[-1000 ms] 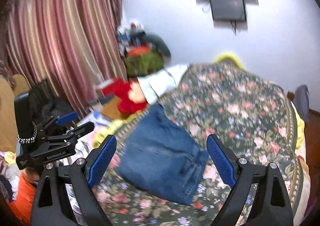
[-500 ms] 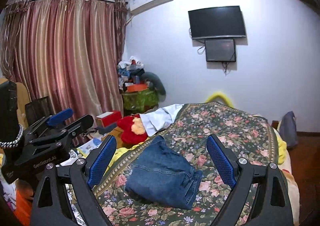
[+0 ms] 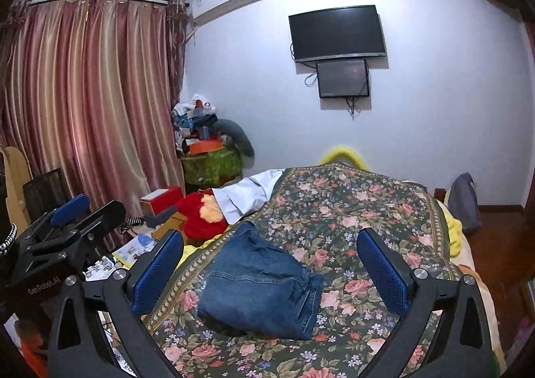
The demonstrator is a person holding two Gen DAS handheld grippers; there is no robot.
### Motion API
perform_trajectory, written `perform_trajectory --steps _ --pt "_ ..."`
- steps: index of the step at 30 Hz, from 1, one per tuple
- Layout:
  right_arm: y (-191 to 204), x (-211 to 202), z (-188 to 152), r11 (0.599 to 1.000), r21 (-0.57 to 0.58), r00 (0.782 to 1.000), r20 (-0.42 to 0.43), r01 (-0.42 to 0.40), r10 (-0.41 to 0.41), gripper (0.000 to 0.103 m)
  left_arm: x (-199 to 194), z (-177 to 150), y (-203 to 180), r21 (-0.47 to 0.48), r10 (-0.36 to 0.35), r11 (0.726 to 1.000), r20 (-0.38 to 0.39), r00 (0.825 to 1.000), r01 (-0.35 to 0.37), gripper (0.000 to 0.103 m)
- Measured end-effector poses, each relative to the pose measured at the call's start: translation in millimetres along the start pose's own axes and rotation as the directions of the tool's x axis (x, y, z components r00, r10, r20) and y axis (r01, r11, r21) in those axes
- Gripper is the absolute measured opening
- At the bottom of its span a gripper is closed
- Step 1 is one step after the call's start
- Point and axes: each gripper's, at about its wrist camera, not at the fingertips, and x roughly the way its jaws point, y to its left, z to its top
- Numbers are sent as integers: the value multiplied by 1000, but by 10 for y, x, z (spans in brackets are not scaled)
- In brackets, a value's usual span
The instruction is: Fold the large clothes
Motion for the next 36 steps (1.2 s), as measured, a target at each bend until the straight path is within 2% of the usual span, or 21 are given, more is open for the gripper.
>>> perform_trajectory --steps 17,36 --pt "13 33 15 1000 -15 1000 -6 -5 5 103 78 -42 51 -10 -6 1000 -25 1000 6 102" --pt "12 38 20 1000 -13 1000 -2 -15 15 103 88 -31 42 -4 -25 1000 -19 1000 25 102"
